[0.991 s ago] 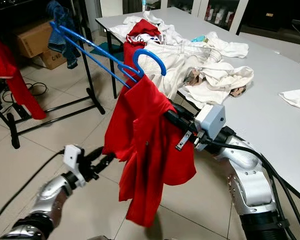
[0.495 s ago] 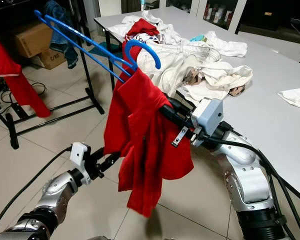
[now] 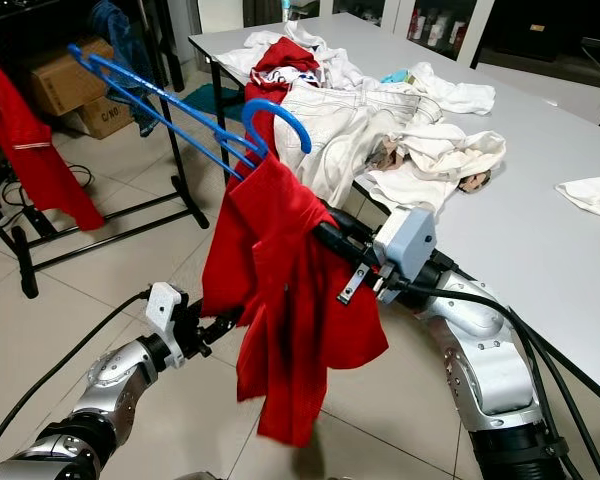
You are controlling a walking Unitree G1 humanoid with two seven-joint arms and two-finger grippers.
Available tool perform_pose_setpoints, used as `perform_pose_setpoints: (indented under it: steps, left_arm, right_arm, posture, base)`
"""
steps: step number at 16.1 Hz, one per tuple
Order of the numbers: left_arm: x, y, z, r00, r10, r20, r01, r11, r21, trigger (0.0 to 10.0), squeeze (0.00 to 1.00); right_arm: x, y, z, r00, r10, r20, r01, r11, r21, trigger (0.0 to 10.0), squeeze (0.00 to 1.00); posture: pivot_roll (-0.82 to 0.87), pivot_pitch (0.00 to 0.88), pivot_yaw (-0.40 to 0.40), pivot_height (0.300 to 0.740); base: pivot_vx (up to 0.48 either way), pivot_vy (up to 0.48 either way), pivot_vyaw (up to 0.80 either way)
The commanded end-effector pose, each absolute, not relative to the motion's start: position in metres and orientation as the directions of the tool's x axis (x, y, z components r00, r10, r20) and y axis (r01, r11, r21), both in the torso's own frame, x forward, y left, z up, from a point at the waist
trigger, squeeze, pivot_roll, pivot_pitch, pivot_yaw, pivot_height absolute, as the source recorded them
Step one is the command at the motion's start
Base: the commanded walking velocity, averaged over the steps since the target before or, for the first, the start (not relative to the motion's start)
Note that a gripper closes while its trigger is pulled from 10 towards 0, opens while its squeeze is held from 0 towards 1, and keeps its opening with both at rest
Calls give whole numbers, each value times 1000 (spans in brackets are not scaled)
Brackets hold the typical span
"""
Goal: Hang hanger
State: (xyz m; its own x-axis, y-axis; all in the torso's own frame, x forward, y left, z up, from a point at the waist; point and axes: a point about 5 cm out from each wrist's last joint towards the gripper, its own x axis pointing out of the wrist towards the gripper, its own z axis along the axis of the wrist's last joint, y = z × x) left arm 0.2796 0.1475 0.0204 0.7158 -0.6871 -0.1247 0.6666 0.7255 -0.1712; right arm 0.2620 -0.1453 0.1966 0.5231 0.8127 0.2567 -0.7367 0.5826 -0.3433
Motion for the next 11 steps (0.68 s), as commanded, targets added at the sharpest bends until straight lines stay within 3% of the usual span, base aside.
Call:
perform_pose_setpoints:
  steps: [1, 6, 11]
  left_arm:
    - [279, 147, 20, 706, -697, -123, 678, 716, -166, 0, 0]
    - [277, 146, 18, 694, -710, -116, 683, 701, -204, 0, 0]
    - [269, 139, 16, 626, -775, -81, 737, 623, -262, 0, 0]
  right_arm:
    - [262, -146, 204, 515, 809, 283, -728, 587, -353, 0, 0]
    - [263, -145, 213, 508, 804, 309, -721, 593, -359, 0, 0]
    - [264, -147, 212, 519, 797, 308, -712, 603, -360, 0, 0]
  posture:
    - [-72, 0, 24, 740]
    - [-73, 0, 22, 740]
    - [-72, 0, 21, 740]
  base:
    - [0, 0, 0]
    - [0, 0, 0]
    - [0, 0, 0]
